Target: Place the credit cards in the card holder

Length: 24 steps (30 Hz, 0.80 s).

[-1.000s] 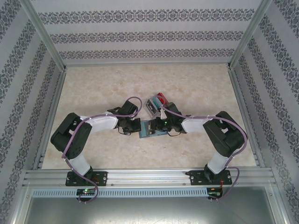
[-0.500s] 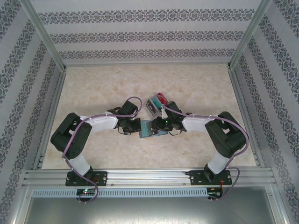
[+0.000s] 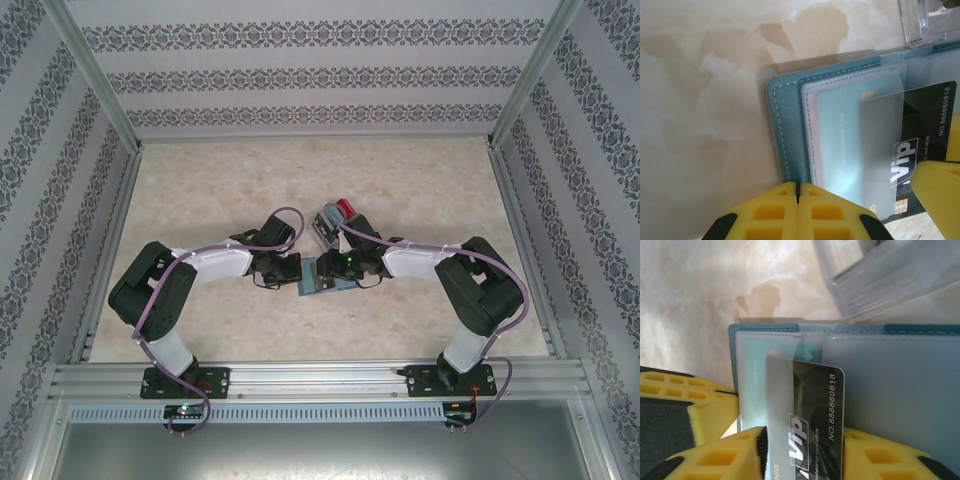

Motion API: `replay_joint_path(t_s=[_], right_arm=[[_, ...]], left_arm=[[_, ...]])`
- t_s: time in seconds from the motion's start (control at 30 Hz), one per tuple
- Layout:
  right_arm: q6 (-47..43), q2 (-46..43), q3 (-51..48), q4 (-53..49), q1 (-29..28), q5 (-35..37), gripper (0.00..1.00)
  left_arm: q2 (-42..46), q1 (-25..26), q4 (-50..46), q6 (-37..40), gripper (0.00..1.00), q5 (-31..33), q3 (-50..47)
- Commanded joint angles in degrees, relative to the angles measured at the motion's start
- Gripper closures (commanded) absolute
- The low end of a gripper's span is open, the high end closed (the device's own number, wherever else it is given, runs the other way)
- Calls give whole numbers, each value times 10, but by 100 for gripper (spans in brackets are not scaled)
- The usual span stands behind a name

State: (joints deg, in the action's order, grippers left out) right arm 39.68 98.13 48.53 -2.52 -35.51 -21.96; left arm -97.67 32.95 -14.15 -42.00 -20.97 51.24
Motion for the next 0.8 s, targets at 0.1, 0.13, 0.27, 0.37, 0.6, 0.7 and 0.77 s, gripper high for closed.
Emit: replay_joint_path(t_s=[0.1,0.13,0.27,0.37,0.6,0.7,0.77], right_arm=[[-32,-32,15,-98,0,81,52],[-32,-31,16,-102,0,83,52],[-28,-13,25,-91,-2,59,55],[-24,1,32,-80,-8,41,56],[-5,32,52,-62,-17,15,63],[10,36,52,-55,-18,22,67],[14,33,49,-50,-17,30,74]], left_arm=[[-4,5,-6,9,94,-2,11],[-5,5,-4,9,95,-4,11],[-6,5,-2,6,94,-6,12],[-5,5,-1,7,94,-7,12],[-2,5,-3,9,95,-7,11],[0,5,-2,7,95,-6,8],[0,5,-2,7,95,-5,8]])
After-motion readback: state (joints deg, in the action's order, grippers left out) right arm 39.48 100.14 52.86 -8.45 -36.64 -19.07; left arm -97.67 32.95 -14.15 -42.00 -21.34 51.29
